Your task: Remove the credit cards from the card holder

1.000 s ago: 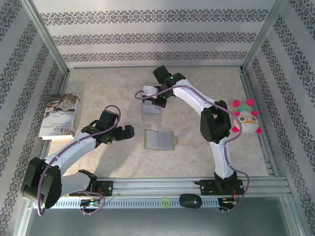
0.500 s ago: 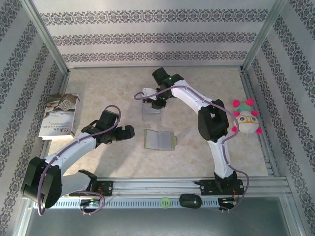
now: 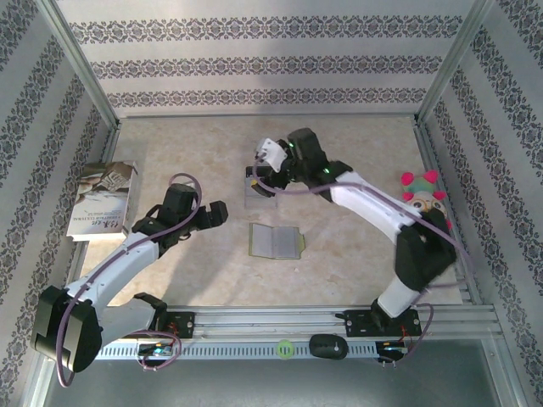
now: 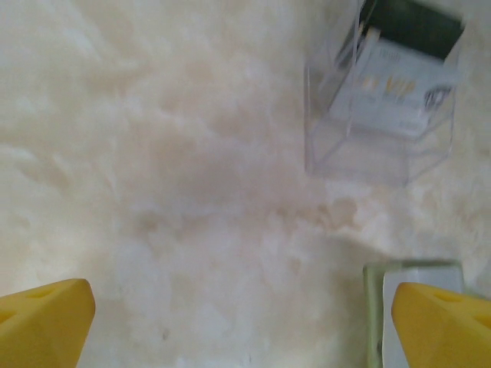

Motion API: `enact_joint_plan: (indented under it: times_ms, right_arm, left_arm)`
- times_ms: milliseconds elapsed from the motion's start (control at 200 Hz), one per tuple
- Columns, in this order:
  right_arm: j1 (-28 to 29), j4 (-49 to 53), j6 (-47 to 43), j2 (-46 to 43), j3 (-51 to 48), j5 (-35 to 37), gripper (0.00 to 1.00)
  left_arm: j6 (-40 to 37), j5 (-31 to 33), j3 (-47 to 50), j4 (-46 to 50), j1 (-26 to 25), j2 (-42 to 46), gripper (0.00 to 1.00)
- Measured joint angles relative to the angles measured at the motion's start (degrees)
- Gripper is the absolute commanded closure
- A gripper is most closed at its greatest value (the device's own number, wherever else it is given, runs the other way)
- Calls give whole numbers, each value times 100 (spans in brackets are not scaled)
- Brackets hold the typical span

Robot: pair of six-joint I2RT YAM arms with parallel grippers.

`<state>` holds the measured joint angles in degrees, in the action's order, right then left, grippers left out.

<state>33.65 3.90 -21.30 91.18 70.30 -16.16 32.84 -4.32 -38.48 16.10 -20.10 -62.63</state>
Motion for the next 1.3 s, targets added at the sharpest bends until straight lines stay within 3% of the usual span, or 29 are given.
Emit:
enact_joint_plan:
  times_ms: [175, 420, 565, 799, 1014, 1169, 1299]
  right_arm:
    - [37, -1580, 1609, -1386, -1738, 1080, 2]
    - [33, -1770, 3185, -2245, -2900, 2922, 2]
    - [-101, -1679, 3654, -2769, -3331, 3847, 2]
    - [-236, -1353, 3720, -3093, -3335, 4900, 2]
    - [-629, -1202, 3775, -3403, -3486, 5418, 2]
    - [-990, -1224, 3547, -3447, -3646, 5849, 2]
    - [-1700, -1403, 3018, -3405, -3960, 5753, 2]
  left_arm:
    - [-186, 595, -7, -557, 116, -31, 1]
    - [-765, 1722, 535, -1714, 474, -446, 1]
    - [-1086, 1998, 866, -2205, 704, -673, 1]
    - [-2243, 2907, 533, -2872, 984, -1132, 1]
    - [-2839, 2865, 1141, -4181, 1488, -1727, 1]
    - [-3034, 2286, 1185, -4586, 1679, -2155, 1]
    - [-3195, 1657, 1069, -4719, 1729, -2227, 1]
